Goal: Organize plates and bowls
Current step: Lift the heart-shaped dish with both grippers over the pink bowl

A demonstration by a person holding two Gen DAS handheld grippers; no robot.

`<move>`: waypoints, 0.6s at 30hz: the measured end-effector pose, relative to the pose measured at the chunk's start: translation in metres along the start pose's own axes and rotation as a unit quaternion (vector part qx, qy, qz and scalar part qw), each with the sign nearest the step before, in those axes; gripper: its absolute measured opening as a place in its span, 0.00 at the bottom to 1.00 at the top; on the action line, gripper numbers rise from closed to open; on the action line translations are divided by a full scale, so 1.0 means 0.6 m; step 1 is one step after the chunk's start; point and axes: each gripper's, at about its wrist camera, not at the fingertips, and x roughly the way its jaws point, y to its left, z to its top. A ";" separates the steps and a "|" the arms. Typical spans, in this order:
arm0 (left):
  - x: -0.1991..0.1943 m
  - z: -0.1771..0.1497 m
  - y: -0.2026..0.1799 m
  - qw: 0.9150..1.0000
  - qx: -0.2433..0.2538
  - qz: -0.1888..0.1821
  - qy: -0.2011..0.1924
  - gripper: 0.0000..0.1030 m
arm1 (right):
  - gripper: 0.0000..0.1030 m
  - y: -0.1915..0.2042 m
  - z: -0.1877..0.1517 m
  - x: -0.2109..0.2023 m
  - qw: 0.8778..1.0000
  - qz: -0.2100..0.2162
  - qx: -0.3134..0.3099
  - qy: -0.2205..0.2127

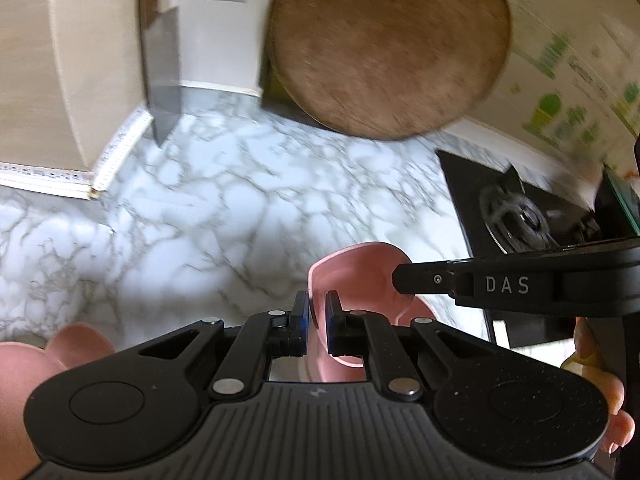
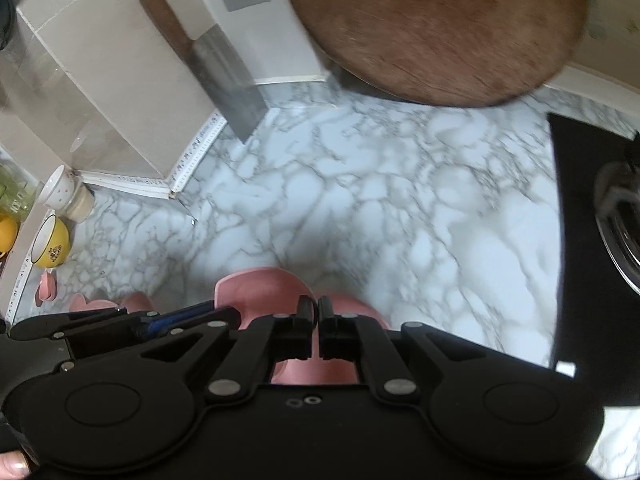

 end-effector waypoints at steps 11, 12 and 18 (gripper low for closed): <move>0.027 -0.034 -0.038 0.999 0.037 -0.006 0.029 0.08 | 0.04 -0.040 -0.049 0.008 0.999 -0.013 0.033 0.009; 0.030 -0.036 -0.040 0.999 0.040 -0.005 0.031 0.08 | 0.04 -0.041 -0.052 0.011 0.999 -0.015 0.035 0.010; 0.054 -0.042 -0.049 0.997 0.068 0.012 0.047 0.08 | 0.04 -0.045 -0.062 0.031 0.999 -0.021 0.037 0.018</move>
